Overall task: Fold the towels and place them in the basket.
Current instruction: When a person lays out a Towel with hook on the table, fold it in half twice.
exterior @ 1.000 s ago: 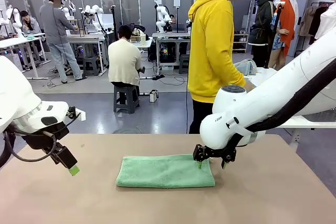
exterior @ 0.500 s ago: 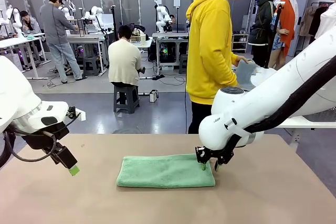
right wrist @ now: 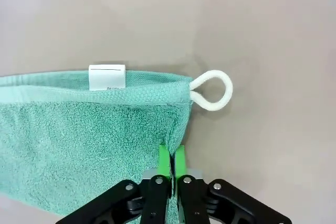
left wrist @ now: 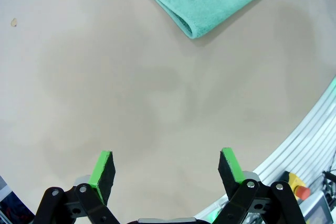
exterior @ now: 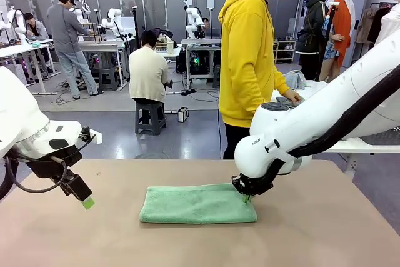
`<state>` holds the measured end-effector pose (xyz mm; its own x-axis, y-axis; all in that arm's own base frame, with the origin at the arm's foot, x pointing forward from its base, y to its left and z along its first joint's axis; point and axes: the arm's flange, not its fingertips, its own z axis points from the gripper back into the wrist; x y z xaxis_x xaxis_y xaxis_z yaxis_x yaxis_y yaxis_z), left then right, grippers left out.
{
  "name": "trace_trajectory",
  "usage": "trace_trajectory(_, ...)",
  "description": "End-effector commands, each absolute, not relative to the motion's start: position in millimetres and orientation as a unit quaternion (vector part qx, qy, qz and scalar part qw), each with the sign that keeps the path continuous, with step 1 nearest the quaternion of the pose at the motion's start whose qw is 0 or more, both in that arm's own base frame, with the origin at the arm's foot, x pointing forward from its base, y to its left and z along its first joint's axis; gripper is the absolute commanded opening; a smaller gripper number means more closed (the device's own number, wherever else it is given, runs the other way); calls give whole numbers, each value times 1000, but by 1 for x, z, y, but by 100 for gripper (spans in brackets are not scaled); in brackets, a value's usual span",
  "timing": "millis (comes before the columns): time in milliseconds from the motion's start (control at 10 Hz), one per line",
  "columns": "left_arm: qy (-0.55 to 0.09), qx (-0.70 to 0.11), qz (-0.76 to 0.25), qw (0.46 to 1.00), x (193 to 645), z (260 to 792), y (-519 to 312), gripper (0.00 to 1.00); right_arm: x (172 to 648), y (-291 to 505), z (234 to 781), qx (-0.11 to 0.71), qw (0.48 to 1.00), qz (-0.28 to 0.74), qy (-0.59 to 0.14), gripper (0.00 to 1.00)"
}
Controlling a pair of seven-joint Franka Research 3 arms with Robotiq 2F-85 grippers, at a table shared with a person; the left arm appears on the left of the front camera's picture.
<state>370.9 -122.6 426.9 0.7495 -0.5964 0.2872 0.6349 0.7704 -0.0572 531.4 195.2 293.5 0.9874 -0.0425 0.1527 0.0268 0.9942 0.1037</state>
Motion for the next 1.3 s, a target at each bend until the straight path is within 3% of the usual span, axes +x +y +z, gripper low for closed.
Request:
trace_trajectory(0, -126, -71, -329, 933, 371, 425, -122, 100, 533, 194, 289, 50, 995, -43, -81, 0)
trace_trajectory(400, -126, -71, -329, 933, 371, 425, -122, 100, 535, 187, 320, 66, 994, -17, -82, 0)
trace_trajectory(800, -126, -71, -329, 933, 371, 425, -122, 100, 536, 160, 374, 27, 992, 2, -122, 0)
trace_trajectory(1200, -126, -71, -329, 933, 371, 425, -122, 100, 531, 192, 404, 54, 989, 40, -129, 0)
